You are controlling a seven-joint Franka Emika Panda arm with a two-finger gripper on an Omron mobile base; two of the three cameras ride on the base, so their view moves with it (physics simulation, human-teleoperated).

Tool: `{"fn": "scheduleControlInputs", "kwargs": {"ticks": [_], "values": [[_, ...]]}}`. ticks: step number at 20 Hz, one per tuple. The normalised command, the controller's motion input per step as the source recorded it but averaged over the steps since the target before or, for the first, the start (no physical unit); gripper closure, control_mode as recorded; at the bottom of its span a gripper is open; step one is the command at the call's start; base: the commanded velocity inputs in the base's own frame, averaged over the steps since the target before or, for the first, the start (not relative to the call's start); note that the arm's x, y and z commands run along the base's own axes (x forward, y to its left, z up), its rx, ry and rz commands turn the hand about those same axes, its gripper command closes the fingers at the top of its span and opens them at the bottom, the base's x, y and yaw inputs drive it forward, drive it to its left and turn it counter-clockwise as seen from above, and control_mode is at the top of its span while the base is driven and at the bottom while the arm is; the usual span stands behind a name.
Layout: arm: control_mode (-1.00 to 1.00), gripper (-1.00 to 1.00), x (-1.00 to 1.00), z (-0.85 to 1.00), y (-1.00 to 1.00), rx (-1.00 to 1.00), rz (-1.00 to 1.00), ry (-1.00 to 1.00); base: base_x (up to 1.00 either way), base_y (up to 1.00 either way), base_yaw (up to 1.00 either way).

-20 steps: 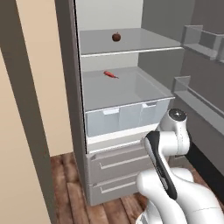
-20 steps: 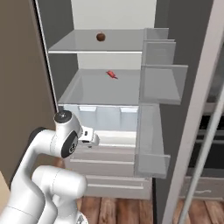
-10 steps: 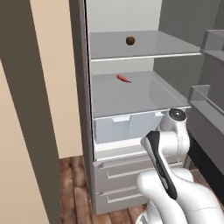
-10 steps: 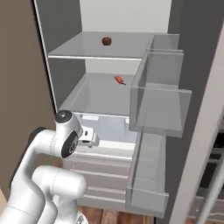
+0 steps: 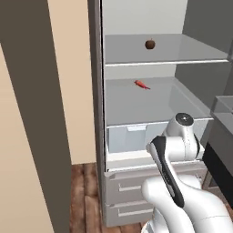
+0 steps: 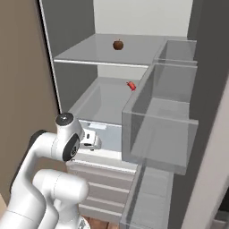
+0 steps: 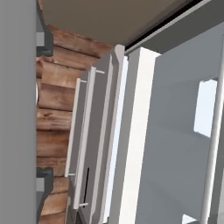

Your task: Pick up the mango and apple from the fridge and place one fruit on each plate on the dining counter.

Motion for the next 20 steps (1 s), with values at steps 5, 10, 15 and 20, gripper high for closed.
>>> {"fn": "scheduleControlInputs", "kwargs": {"ticks": [5,10,15,20], "values": [[1.0,-1.0,0.0,0.0,0.0,0.0,0.0,0.0,0.37,-0.32,0.16],[1.0,-1.0,0.0,0.0,0.0,0.0,0.0,0.0,0.36,-0.35,0.09],[1.0,-1.0,0.0,0.0,0.0,0.0,0.0,0.0,0.35,-0.3,0.02],[1.0,-1.0,0.0,0.0,0.0,0.0,0.0,0.0,0.4,-0.2,0.0]]}}
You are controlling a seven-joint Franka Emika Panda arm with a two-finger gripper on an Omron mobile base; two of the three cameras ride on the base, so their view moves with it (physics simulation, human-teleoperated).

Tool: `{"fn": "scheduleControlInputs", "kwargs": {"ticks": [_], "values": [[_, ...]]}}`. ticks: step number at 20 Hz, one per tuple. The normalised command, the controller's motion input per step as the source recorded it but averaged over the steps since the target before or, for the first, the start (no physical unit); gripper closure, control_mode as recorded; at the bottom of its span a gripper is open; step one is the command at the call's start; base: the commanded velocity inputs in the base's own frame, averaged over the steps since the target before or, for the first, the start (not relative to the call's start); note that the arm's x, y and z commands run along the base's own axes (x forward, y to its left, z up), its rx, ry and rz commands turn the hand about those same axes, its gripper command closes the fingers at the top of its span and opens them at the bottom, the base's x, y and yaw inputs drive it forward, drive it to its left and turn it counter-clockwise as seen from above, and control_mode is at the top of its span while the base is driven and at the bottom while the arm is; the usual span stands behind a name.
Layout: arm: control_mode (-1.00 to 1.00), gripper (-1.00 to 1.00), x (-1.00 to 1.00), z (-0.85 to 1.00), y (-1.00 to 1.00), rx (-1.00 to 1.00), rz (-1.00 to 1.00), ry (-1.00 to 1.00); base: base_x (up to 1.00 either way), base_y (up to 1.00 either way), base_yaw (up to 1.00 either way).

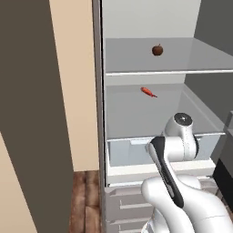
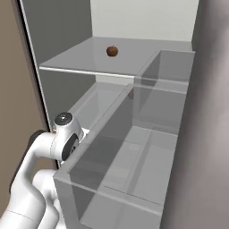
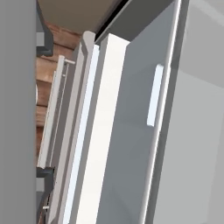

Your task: Pick up the mango and apple from the fridge and place one fruit on each plate on the dining counter.

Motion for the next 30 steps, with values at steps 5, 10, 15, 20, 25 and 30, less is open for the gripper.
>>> {"fn": "scheduleControlInputs", "kwargs": {"ticks": [5,10,15,20,25,30], "values": [[-1.0,-1.0,0.12,0.0,-0.04,0.0,-0.03,0.0,0.21,-0.07,0.0],[-1.0,-1.0,0.25,0.0,-0.09,0.0,-0.22,0.0,0.0,0.0,0.0],[-1.0,-1.0,0.18,0.22,-0.26,0.01,-0.09,-0.06,0.0,0.0,0.0],[-1.0,-1.0,-0.12,0.74,-0.46,0.04,0.03,-0.13,0.0,0.0,0.0],[-1.0,-1.0,-0.32,0.95,-0.15,0.04,0.02,-0.15,0.0,0.0,0.0],[-1.0,-1.0,-0.2,1.0,0.0,0.09,0.0,-0.25,0.0,0.0,0.0]]}}
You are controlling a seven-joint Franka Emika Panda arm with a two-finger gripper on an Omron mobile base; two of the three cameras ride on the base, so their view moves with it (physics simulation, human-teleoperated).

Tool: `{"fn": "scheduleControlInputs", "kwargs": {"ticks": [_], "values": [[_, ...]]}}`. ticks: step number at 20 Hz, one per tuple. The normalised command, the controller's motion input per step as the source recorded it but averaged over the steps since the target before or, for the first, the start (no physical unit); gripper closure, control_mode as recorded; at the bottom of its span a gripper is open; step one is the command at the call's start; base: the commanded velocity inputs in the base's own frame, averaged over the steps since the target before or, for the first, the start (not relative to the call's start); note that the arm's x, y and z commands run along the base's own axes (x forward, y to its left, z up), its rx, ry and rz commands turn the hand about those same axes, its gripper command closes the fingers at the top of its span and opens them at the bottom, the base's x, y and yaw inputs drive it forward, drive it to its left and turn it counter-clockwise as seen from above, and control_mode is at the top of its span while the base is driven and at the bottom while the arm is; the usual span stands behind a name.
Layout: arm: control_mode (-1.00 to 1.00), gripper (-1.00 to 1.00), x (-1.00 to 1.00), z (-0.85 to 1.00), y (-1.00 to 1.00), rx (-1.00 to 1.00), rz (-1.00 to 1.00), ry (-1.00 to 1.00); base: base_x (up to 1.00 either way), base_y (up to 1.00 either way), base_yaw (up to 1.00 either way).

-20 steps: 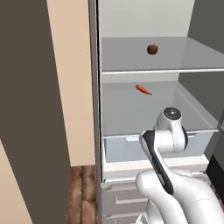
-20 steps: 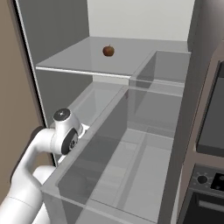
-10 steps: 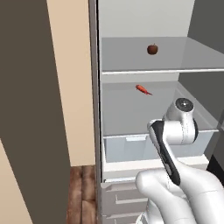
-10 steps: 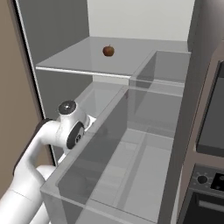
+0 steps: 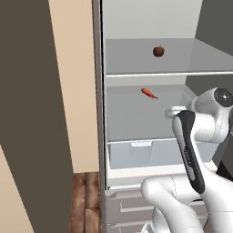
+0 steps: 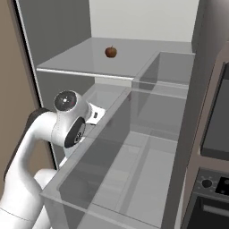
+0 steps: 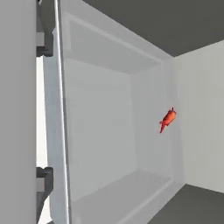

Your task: Pick up the mango and apple from the fridge and place one fruit on each plate on the dining counter.

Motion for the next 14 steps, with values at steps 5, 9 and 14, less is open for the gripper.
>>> {"fn": "scheduleControlInputs", "kwargs": {"ticks": [5,9,14], "values": [[-1.0,-1.0,-0.22,1.0,0.0,0.03,0.0,-0.12,0.0,0.0,0.0],[-1.0,-1.0,-0.17,1.0,0.0,0.0,0.0,-0.02,0.0,0.0,0.0],[-1.0,-1.0,-0.02,0.93,0.03,0.0,0.0,-0.01,0.0,0.0,0.0]]}}
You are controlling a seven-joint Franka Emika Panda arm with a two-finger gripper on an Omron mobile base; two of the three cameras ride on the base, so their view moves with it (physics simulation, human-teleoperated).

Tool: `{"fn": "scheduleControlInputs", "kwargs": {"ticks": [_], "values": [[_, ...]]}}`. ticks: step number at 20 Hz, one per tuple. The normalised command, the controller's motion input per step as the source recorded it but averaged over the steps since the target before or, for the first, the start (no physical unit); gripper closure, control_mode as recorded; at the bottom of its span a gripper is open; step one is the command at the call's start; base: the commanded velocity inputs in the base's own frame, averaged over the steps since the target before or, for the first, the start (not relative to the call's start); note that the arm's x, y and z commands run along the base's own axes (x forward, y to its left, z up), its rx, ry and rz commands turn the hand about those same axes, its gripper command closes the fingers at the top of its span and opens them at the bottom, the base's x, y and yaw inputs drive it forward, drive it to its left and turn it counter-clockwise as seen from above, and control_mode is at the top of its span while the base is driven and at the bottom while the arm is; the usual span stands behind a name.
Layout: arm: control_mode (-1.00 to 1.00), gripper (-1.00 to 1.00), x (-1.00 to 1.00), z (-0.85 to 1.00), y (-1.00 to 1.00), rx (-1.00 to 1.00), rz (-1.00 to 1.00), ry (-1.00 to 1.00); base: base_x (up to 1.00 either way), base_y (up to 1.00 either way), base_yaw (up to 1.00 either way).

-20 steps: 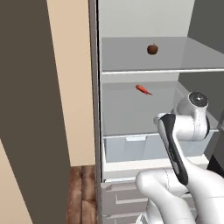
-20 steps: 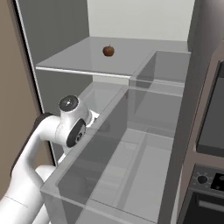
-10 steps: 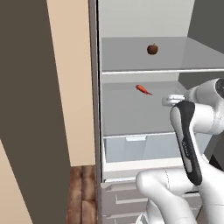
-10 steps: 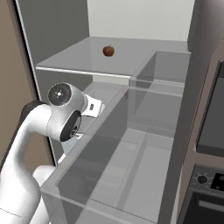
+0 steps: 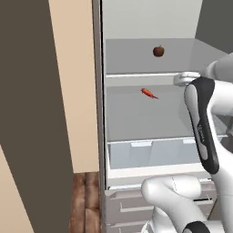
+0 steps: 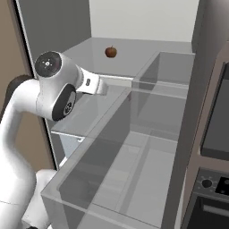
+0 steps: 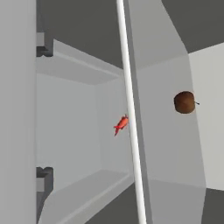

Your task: Pick up the mango and apple from the fridge and place one fruit on each plate on the dining counter.

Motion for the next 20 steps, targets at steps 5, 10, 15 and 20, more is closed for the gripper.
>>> {"fn": "scheduleControlInputs", "kwargs": {"ticks": [5,10,15,20], "values": [[-1.0,-1.0,0.0,0.75,0.03,0.0,0.0,0.0,0.0,0.0,0.0],[-1.0,-1.0,0.16,0.29,0.1,-0.01,0.0,0.0,0.0,0.0,0.0],[-1.0,-1.0,0.44,0.0,0.13,-0.05,0.0,0.02,0.0,0.0,0.0],[-1.0,-1.0,0.44,0.0,-0.06,-0.01,0.0,0.0,0.0,0.0,0.0]]}}
